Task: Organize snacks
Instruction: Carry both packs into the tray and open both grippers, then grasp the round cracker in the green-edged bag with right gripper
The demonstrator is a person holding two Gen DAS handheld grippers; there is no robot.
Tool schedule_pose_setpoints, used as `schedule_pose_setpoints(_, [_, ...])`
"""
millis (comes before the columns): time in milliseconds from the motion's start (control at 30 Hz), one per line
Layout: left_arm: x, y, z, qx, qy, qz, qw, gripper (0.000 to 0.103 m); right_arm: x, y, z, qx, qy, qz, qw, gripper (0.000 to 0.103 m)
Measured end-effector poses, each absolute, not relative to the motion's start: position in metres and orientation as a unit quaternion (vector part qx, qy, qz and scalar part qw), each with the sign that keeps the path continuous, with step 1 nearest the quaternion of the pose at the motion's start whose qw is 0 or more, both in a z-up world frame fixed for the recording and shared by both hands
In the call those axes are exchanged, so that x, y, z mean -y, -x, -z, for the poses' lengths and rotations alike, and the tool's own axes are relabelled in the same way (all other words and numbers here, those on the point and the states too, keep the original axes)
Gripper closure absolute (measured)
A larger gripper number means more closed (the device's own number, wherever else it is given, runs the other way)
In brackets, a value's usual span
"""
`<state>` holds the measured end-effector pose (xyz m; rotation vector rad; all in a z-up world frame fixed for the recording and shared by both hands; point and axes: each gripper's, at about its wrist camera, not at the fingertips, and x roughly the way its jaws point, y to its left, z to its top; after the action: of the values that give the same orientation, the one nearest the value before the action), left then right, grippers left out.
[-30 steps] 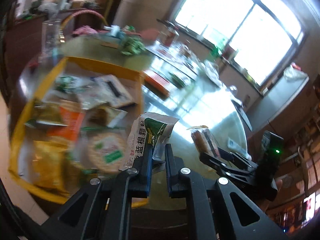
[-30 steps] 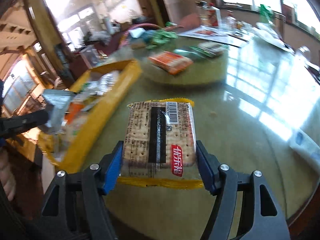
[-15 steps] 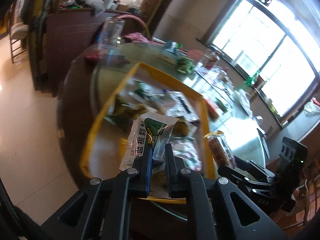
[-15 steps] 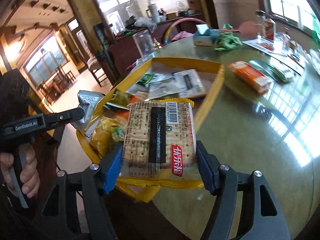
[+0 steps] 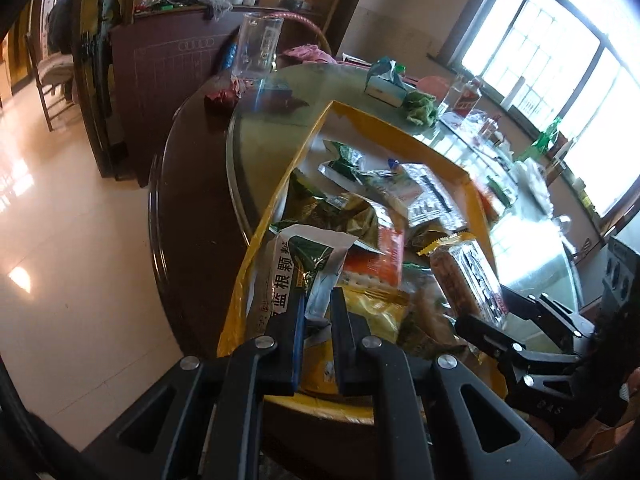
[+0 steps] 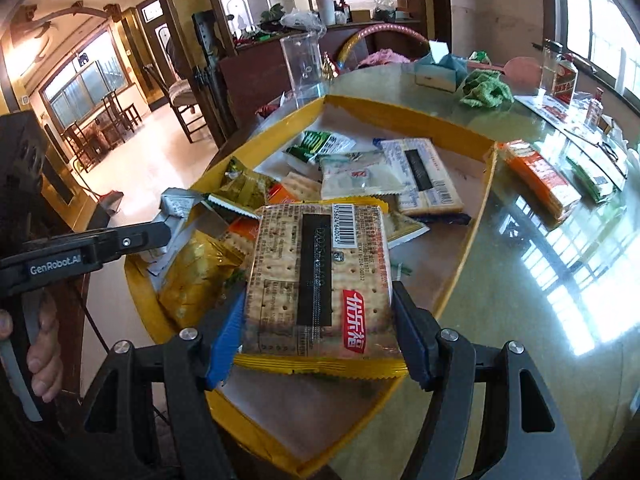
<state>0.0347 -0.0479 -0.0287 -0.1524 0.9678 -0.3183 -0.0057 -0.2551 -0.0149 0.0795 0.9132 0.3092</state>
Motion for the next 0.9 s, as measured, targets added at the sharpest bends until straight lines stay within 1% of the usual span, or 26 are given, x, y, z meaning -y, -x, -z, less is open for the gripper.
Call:
schedule_pose_setpoints(100, [0.048, -0.039, 0.036, -0.476, 0.081, 0.153, 0.862, 0.091, 0.252, 0.001, 0.019, -0.442, -0.035, -0.143, 0.885, 0.034])
schedule_pose_setpoints(133, [0.049, -0.039, 0.036, -0.476, 0.082, 0.153, 0.862, 0.086, 0.252, 0.001, 0.020, -0.443, -0.037, -0.143, 0.884, 0.033])
schedule_pose_setpoints(167, [0.048, -0.039, 0.036, -0.475, 0.084, 0.151, 0.863, 0.078, 0.252, 0.000, 0.022, -0.444, -0.041, -0.144, 0.883, 0.033])
schedule_pose_setpoints(200, [0.046, -0.038, 0.034, -0.470, 0.089, 0.149, 0.865, 0.073, 0.252, 0.000, 0.022, -0.444, -0.044, -0.145, 0.883, 0.033])
schedule_pose_setpoints(233, [0.044, -0.036, 0.032, -0.463, 0.095, 0.149, 0.869, 0.059, 0.253, -0.001, 0.022, -0.444, -0.045, -0.146, 0.883, 0.032])
schedule_pose_setpoints(267, [0.041, -0.032, 0.028, -0.450, 0.105, 0.151, 0.874, 0.047, 0.255, -0.001, 0.021, -0.441, -0.051, -0.150, 0.884, 0.031])
schedule_pose_setpoints(300, [0.039, -0.028, 0.024, -0.437, 0.113, 0.151, 0.879, 0.043, 0.257, 0.000, 0.018, -0.435, -0.056, -0.152, 0.886, 0.028])
schedule_pose_setpoints(333, [0.038, -0.025, 0.021, -0.427, 0.117, 0.149, 0.884, 0.036, 0.259, 0.002, 0.016, -0.428, -0.062, -0.154, 0.889, 0.023])
schedule_pose_setpoints(400, [0.042, -0.019, 0.014, -0.416, 0.113, 0.152, 0.889, 0.035, 0.268, 0.010, 0.007, -0.409, -0.079, -0.154, 0.896, 0.020])
schedule_pose_setpoints(533, [0.065, -0.003, -0.004, -0.390, 0.095, 0.188, 0.896, 0.035, 0.287, 0.022, -0.010, -0.381, -0.107, -0.164, 0.904, 0.020])
schedule_pose_setpoints(600, [0.079, 0.006, -0.012, -0.376, 0.095, 0.211, 0.897, 0.032, 0.303, 0.029, -0.017, -0.368, -0.126, -0.169, 0.906, 0.018])
schedule_pose_setpoints(633, [0.085, 0.008, -0.014, -0.374, 0.097, 0.221, 0.895, 0.029, 0.309, 0.032, -0.019, -0.366, -0.134, -0.167, 0.905, 0.016])
schedule_pose_setpoints(733, [0.110, 0.014, -0.022, -0.373, 0.105, 0.256, 0.885, 0.028, 0.341, 0.040, -0.024, -0.361, -0.162, -0.158, 0.905, 0.014])
schedule_pose_setpoints(800, [0.126, 0.016, -0.023, -0.373, 0.102, 0.277, 0.880, 0.026, 0.368, 0.044, -0.025, -0.361, -0.171, -0.143, 0.906, 0.014])
schedule_pose_setpoints(900, [0.156, 0.014, -0.020, -0.388, 0.099, 0.297, 0.867, 0.026, 0.398, 0.047, -0.026, -0.369, -0.162, -0.115, 0.908, 0.014])
